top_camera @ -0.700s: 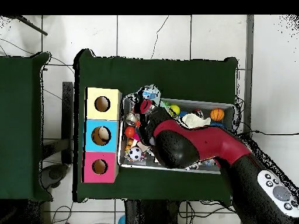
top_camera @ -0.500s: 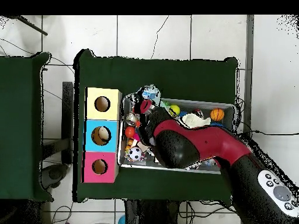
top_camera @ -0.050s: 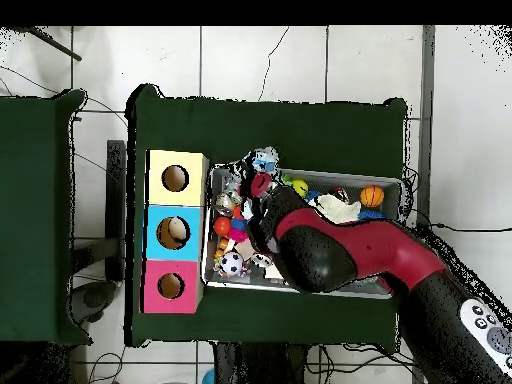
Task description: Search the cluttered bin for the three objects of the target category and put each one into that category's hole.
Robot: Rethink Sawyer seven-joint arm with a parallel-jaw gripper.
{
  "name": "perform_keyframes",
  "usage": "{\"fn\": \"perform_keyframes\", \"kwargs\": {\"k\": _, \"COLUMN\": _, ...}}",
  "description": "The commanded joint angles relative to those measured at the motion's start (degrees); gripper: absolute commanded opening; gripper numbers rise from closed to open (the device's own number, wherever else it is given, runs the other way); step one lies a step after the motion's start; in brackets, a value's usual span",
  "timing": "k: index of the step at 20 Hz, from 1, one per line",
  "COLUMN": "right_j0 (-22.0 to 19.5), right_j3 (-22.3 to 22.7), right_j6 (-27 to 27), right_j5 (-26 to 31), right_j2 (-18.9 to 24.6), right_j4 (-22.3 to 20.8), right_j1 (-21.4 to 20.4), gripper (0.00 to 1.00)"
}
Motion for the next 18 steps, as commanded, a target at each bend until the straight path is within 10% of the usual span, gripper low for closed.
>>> {"fn": "perform_keyframes", "kwargs": {"k": 1, "right_j0": -5.2, "right_j3": 6.7, "right_j6": -4.9, "right_j5": 5.9, "right_j2": 4.5, "right_j4": 0.0, "right_j1": -1.6, "gripper": 0.00}}
{"fn": "perform_keyframes", "kwargs": {"k": 18, "right_j0": -9.1, "right_j3": 10.3, "right_j6": -4.7, "right_j5": 6.6, "right_j2": 7.6, "right_j4": -0.3, "right_j1": -2.2, "gripper": 0.00}}
